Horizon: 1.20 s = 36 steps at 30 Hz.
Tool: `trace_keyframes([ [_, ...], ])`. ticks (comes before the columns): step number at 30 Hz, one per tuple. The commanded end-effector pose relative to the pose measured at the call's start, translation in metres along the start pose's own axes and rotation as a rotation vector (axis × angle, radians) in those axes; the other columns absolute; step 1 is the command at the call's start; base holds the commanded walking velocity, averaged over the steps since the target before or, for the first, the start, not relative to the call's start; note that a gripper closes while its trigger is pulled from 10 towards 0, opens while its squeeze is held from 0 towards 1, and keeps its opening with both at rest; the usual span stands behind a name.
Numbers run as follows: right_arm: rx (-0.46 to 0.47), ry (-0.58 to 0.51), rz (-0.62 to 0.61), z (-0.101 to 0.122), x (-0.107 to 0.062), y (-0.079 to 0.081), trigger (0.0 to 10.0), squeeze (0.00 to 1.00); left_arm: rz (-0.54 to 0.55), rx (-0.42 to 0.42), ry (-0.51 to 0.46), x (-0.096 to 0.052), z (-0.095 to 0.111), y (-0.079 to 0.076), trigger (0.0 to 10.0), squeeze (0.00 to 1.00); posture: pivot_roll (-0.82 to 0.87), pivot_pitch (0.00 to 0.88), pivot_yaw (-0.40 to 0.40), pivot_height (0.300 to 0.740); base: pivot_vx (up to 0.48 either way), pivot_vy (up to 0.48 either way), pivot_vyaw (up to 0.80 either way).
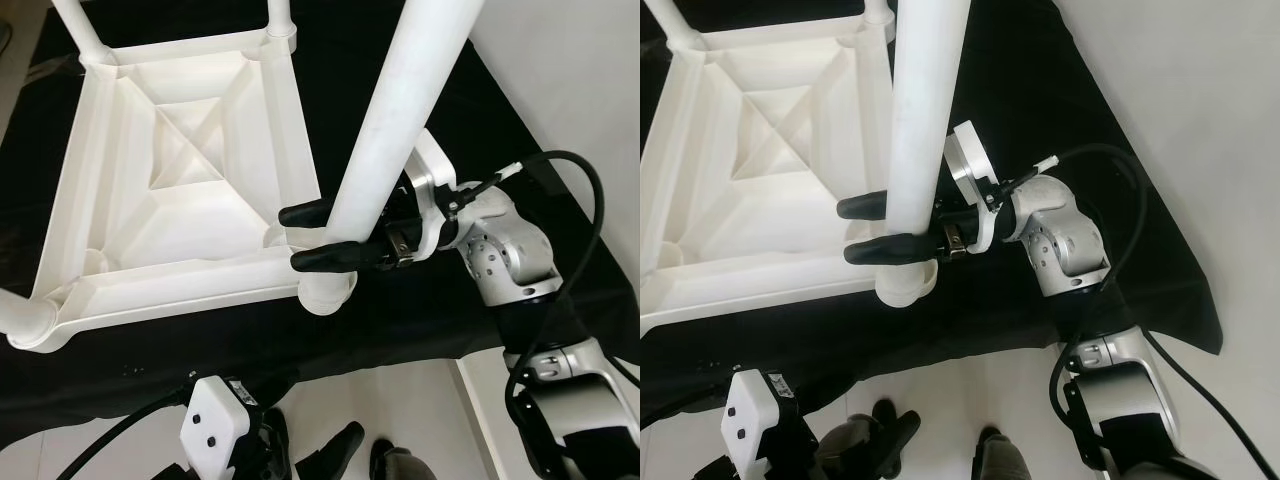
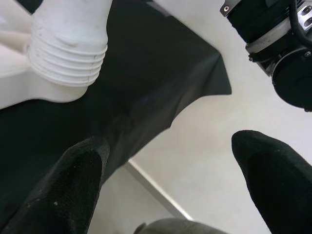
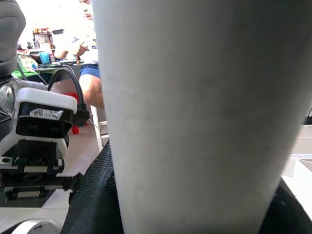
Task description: Building children table
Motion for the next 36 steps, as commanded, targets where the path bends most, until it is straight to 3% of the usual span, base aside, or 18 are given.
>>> trace_keyframes([
  [1,-0.029,-0.004,0.060,0.007,0.009,0.008,10.0,0.00,0.000,-0.015,0.013,0.000,-0.006,-0.001,10.0,0.00,0.07,0.361,-0.008,0.740,0.000,0.000,0.00],
  [14,-0.088,0.067,0.133,0.001,0.020,0.012,10.0,0.00,0.001,-0.009,-0.010,0.005,-0.006,0.000,10.0,0.00,0.06,0.350,-0.016,0.740,0.000,0.000,0.00],
  [36,-0.088,0.178,0.235,-0.021,0.021,0.030,10.0,0.00,0.003,-0.010,-0.033,0.006,-0.005,0.001,10.0,0.00,0.07,0.357,-0.017,0.740,0.000,0.000,0.00],
])
Point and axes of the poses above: a point about 5 cm out from each wrist's last joint towards the gripper, its own x axis pointing out of the wrist towards the gripper, its own z axis along the axis of the wrist's last joint, y = z × x, the point moved 6 cm from there along x, pointing out of the wrist towards the gripper, and after that the axes turned 9 degrees about x, right-handed, at the moved point
